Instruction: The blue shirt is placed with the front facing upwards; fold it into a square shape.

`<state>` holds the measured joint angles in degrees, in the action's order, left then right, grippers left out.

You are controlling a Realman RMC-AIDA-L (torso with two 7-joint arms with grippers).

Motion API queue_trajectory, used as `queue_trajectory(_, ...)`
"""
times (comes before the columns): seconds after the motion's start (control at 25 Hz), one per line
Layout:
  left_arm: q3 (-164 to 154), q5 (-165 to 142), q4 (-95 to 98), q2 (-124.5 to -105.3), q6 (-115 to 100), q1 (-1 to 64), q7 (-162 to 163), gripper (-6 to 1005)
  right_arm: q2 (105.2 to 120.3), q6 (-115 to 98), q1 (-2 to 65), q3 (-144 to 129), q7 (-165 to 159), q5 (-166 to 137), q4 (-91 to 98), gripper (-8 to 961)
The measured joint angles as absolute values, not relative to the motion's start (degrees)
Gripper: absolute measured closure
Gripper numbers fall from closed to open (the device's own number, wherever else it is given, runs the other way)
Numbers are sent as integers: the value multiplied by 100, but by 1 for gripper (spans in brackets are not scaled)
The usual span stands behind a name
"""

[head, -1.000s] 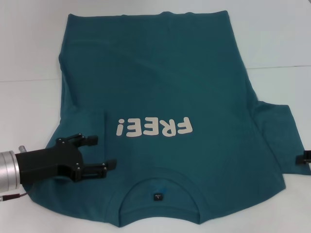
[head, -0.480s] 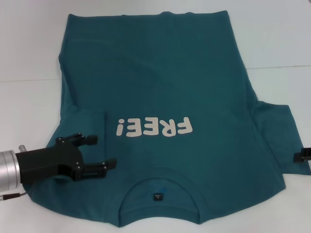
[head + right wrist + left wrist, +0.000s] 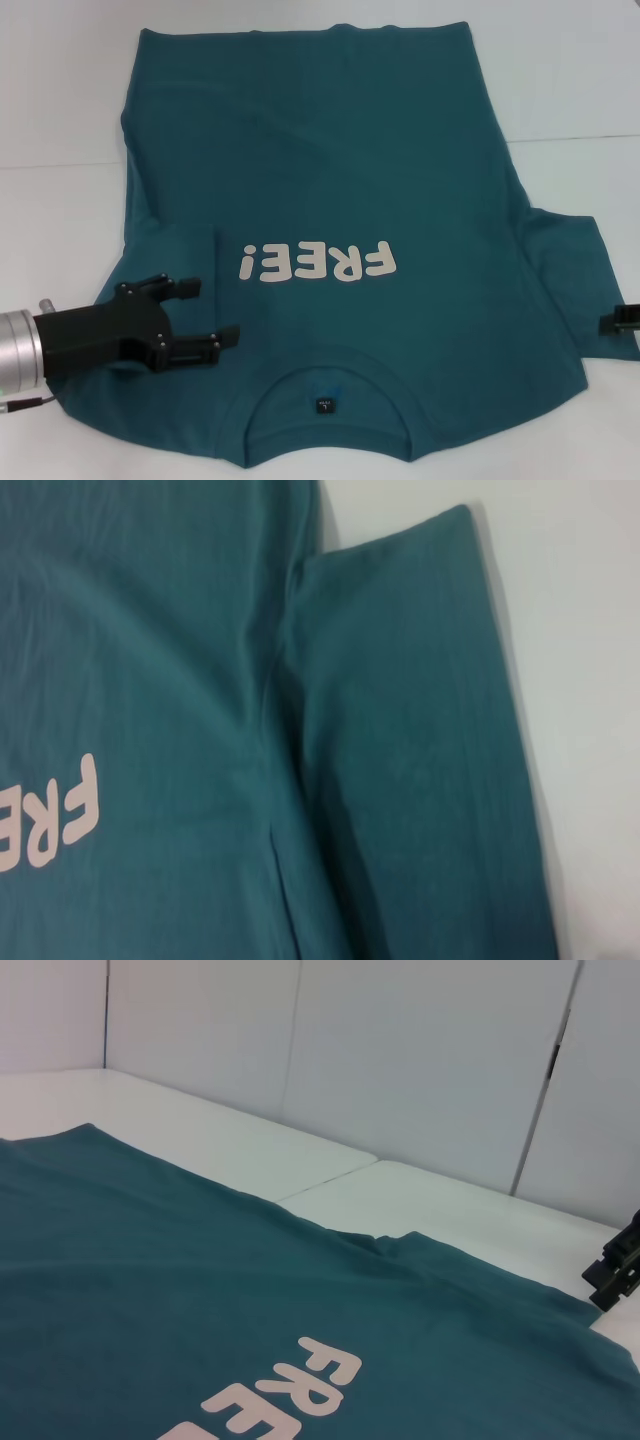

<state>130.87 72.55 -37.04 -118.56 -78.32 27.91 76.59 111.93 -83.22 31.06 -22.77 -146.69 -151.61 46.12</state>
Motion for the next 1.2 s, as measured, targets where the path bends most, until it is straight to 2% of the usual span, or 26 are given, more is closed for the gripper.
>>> queue_trajectory(0.76,13087,7171,-3683,-11865,-7822,2846,7664,63,11208,-8122,3123,-2270,-14643,-14862,4367,189)
queue_trajectory(1.12,13087,7171,-3683,-11874,-7817,2866,7647,62,11159,-8021,3102,-2234,-14648,-14819,4251,192)
queue_trajectory(1.2,13087,7172,-3683,-11874,-7814,2867,7647,62,11143,-7981,3102,-2233,-14652,-14819,4187,274)
